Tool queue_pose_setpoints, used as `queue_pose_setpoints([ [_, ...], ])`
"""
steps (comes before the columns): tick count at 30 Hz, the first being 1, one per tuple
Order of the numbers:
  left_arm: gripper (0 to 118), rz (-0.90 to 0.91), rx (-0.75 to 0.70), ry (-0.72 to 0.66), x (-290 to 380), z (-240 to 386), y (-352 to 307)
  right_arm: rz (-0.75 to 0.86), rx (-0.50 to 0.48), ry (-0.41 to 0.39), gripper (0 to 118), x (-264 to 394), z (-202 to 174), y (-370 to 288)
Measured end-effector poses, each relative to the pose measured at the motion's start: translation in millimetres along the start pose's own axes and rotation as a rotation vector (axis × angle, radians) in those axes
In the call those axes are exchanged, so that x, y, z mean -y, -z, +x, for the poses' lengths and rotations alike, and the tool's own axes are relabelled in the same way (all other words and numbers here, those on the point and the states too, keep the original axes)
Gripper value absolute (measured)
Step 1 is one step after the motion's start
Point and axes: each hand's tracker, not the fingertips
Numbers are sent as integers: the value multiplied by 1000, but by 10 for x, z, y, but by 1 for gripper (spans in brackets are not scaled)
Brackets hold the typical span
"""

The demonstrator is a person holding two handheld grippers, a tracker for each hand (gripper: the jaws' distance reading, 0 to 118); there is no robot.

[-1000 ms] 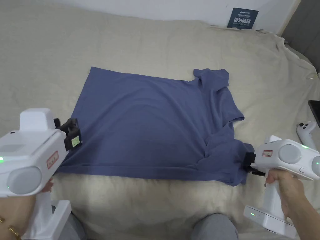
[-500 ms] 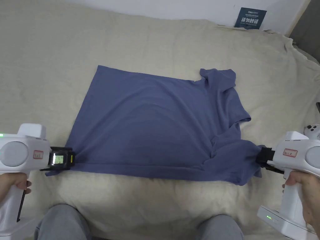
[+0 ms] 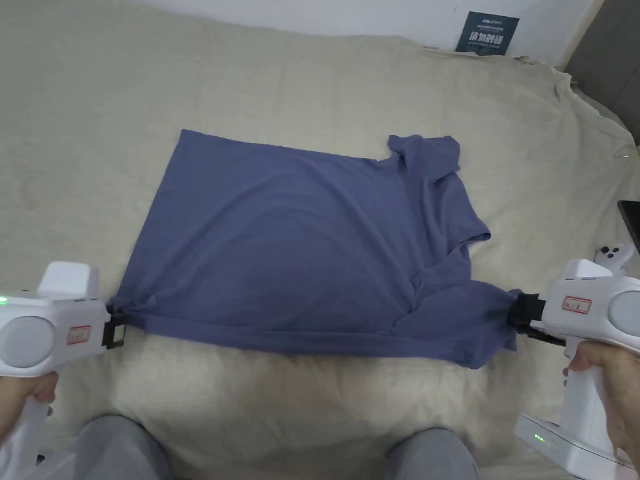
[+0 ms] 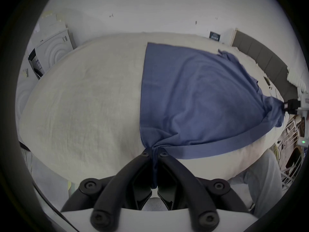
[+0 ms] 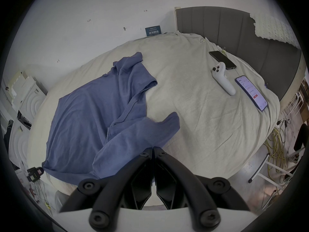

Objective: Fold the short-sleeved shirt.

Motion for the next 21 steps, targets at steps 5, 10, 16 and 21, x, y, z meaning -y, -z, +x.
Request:
queue_pose_setpoints([
  [5, 0, 110, 39, -132, -310, -214, -203, 42, -14, -10, 0, -220, 46, -184],
  [10, 0, 209, 36, -183, -755, -216, -236, 122, -10, -5, 0, -569, -35, -274],
  [16, 0, 229, -6, -158, -1350, -44, 86, 177, 59, -37, 0, -1059, -280, -40],
  [21, 0, 142, -49, -77, -1680, 54, 543, 177, 118, -43, 0, -1442, -468, 369],
])
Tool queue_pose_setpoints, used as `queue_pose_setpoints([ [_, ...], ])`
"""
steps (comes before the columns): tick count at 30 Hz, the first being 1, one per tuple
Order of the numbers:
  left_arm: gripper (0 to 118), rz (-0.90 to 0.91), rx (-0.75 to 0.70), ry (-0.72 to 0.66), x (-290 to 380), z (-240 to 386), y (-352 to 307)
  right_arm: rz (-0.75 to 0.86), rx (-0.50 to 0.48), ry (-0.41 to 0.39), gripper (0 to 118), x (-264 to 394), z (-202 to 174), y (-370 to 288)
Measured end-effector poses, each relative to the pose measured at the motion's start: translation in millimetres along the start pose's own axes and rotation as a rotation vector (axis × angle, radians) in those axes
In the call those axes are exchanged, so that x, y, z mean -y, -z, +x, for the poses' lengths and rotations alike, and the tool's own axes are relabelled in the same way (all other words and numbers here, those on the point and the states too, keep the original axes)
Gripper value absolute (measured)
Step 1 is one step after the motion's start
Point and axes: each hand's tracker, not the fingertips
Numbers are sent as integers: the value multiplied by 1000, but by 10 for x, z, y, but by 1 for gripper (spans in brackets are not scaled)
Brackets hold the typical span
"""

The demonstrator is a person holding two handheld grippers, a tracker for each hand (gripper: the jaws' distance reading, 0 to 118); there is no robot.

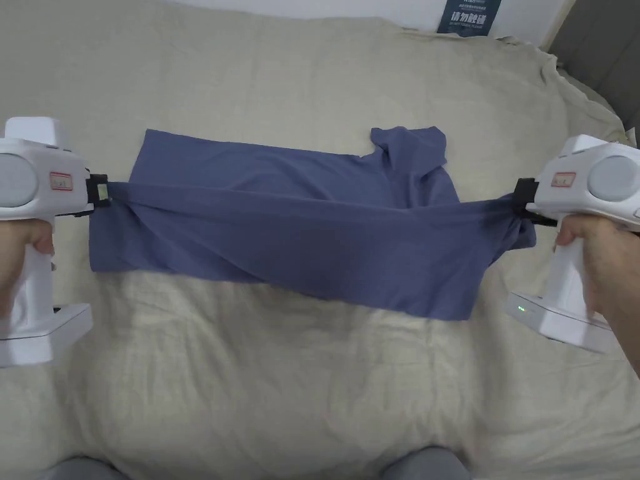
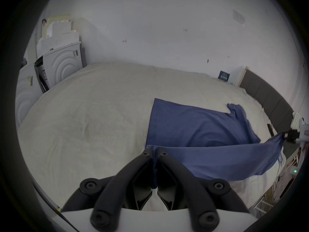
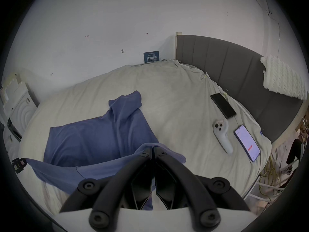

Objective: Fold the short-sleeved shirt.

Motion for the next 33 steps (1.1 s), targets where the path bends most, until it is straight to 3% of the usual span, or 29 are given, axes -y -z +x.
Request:
queue_pose_setpoints([
  [9, 1, -139, -63, 76, -126, 100, 815, -96, 65, -73, 0, -109, -406, 833],
  [11, 19, -161, -83, 79, -103, 115, 926, -116, 62, -74, 0, -73, -448, 940],
  [15, 97, -190, -107, 63, -61, 57, 1086, -158, 60, -78, 2, 30, -474, 1115],
  [16, 109, -191, -106, 49, -57, 45, 1075, -161, 59, -73, 9, 47, -464, 1129],
  [17, 116, -180, -100, 29, -59, 30, 1034, -158, 65, -48, 32, 59, -443, 1119],
  [18, 116, -160, -83, 7, -71, 13, 982, -155, 61, -30, 77, 51, -398, 1081],
  [19, 116, -140, -59, -12, -88, -5, 928, -158, 56, -21, 102, 47, -364, 1066],
  [20, 116, -125, -38, -24, -109, -23, 853, -161, 50, -13, 114, 37, -335, 1015],
  [23, 116, -37, -16, -53, -152, -79, 602, -77, 9, -23, 115, -7, -294, 669],
  [28, 116, 133, 75, -124, -73, -125, -5, 67, -23, -135, 115, 49, -219, 43],
  [30, 116, 241, 82, -169, 51, -126, -257, 129, -55, -141, 115, 162, -200, -265],
  [33, 116, 318, 78, -130, 228, -96, -526, 216, -86, -136, 115, 419, -201, -637],
])
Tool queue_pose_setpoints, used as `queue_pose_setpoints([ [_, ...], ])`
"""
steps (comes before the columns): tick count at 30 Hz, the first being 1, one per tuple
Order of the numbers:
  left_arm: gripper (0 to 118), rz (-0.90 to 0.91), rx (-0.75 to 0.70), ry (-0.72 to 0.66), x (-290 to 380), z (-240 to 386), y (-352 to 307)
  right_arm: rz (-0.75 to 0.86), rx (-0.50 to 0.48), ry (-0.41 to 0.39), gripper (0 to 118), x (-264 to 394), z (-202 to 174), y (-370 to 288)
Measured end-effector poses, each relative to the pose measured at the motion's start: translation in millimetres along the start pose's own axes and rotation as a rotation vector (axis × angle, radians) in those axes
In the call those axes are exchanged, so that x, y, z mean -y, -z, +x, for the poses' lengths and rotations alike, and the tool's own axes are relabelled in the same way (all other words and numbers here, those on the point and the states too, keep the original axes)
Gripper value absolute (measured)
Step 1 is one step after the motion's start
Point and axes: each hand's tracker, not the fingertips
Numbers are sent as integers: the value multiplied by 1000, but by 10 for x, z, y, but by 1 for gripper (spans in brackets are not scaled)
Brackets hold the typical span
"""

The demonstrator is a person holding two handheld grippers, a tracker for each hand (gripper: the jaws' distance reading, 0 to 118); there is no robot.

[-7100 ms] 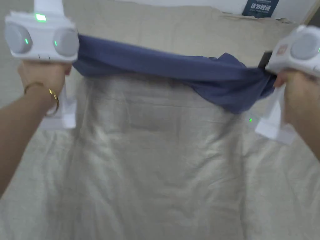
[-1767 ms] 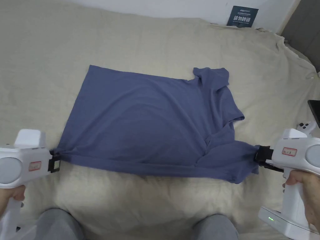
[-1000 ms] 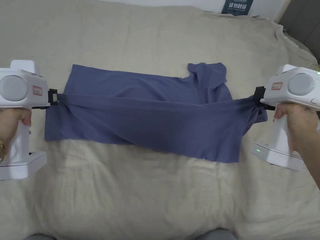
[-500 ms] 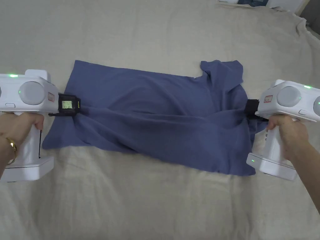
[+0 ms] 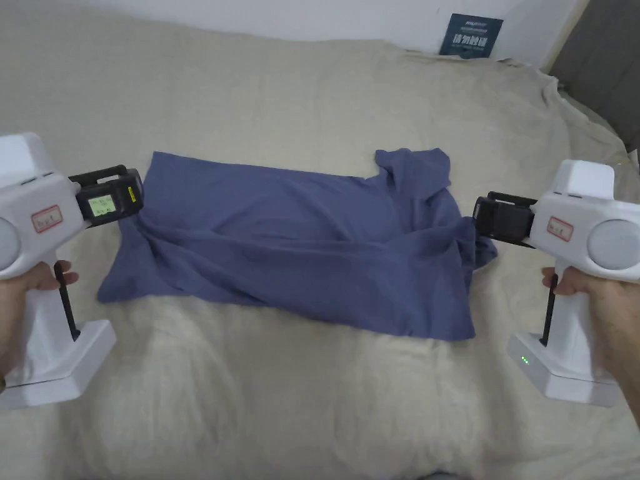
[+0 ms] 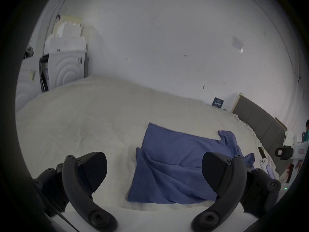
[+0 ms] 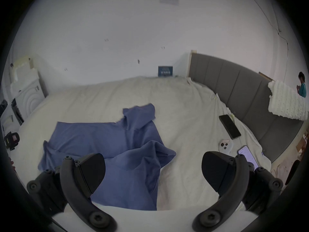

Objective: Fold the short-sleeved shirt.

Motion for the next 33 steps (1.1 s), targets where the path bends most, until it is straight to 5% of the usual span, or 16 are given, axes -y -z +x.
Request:
queue_pose_setpoints([
  [5, 104, 166, -34, 167, 242, 146, -415, 151, -48, -3, 115, 370, -128, -536],
  [9, 72, 197, -31, 223, 438, 315, -702, 243, -45, -18, 111, 606, -227, -834],
  [11, 45, 191, -15, 211, 490, 355, -796, 287, -67, -24, 90, 693, -252, -977],
  [12, 25, 191, -5, 203, 522, 360, -833, 293, -59, -25, 64, 728, -269, -1033],
  [15, 0, 190, 1, 212, 605, 376, -896, 307, -63, -21, 5, 781, -196, -1062],
  [33, 0, 161, 38, 201, 687, 376, -971, 189, -86, 16, 0, 770, -109, -836],
])
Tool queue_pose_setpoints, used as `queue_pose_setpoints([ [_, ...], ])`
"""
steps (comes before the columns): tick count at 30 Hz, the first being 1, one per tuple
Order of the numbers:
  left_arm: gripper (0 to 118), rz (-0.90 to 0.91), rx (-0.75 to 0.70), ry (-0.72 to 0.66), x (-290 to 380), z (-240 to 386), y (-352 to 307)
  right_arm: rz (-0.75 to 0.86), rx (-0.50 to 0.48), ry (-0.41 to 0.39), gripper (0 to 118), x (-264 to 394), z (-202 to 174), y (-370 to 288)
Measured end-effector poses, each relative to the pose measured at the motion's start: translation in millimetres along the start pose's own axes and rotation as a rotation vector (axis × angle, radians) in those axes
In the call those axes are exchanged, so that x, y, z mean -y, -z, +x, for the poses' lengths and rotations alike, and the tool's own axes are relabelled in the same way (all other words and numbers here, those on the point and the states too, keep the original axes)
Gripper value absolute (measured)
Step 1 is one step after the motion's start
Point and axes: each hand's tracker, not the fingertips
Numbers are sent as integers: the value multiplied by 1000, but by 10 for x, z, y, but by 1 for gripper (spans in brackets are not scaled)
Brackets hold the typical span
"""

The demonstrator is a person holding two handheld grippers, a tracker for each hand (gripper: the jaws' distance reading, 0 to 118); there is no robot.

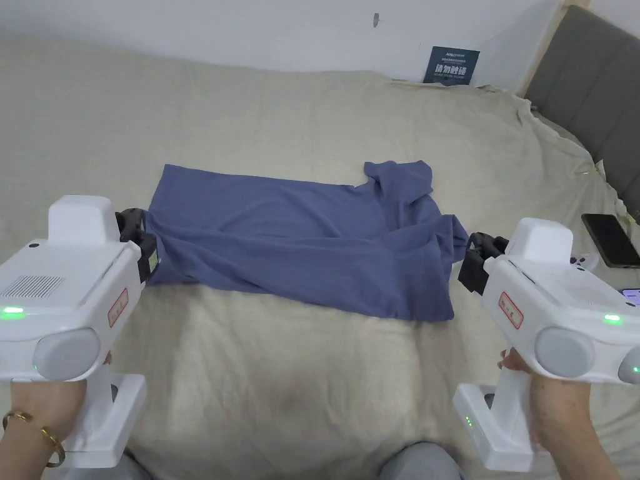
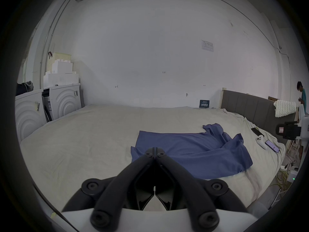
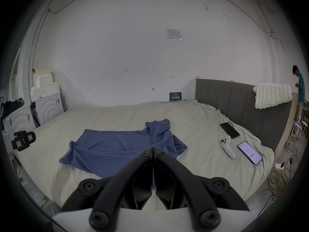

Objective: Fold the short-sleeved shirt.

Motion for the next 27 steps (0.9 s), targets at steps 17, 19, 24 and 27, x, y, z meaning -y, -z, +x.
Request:
queue_pose_setpoints([
  [17, 0, -53, -25, -8, -18, 25, 264, -663, 14, 89, 97, 80, 169, 1561],
  [19, 0, -67, -28, -11, -5, 31, 304, -698, 35, 91, 97, 163, 178, 1654],
  [24, 0, -99, -29, -24, 45, 23, 408, -727, 54, 114, 69, 352, 224, 1754],
  [27, 0, -132, -30, -28, 78, -9, 479, -738, 66, 114, 32, 421, 196, 1773],
])
